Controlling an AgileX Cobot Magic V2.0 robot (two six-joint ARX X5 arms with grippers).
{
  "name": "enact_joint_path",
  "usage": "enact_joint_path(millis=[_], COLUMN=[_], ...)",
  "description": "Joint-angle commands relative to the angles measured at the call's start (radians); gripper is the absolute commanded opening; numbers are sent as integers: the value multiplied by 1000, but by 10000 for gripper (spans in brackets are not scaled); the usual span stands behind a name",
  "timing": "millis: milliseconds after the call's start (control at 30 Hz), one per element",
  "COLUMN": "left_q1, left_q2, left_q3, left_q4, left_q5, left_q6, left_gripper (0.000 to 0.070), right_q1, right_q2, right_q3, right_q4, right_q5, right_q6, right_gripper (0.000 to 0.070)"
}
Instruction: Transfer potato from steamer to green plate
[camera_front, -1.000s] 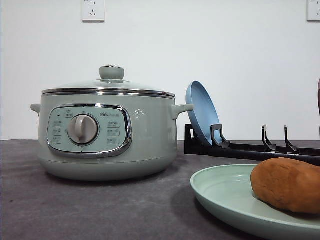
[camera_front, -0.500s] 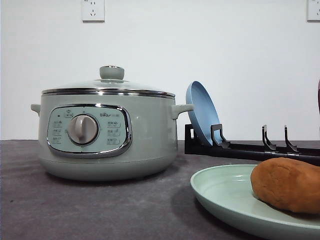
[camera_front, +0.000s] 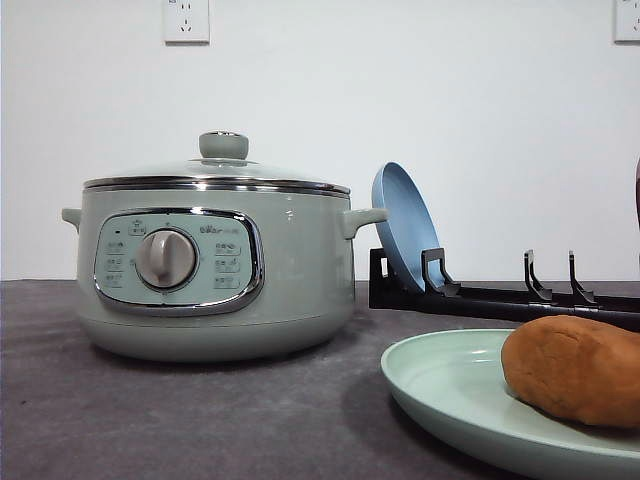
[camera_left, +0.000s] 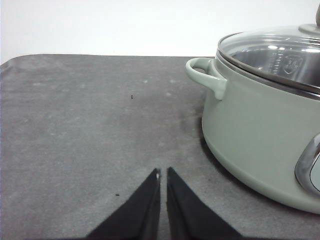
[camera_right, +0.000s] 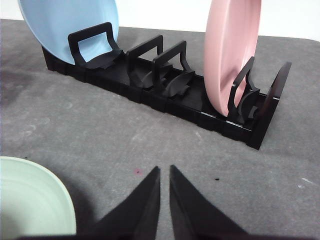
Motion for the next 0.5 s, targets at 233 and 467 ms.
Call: enact_joint_path(millis=[233, 467], left_q1=[0, 0], left_q2=[0, 0], left_q3=[-21, -21], left_q4=[10, 10], left_q5=[-6, -6], left_q6=[-3, -3], left_gripper=[17, 17], right_q1=[35, 38], right_q2=[-3, -3], right_q3=[-31, -40], right_q4=[75, 120], right_q5=[0, 0], right_q6=[-11, -11], right_gripper=[21, 21])
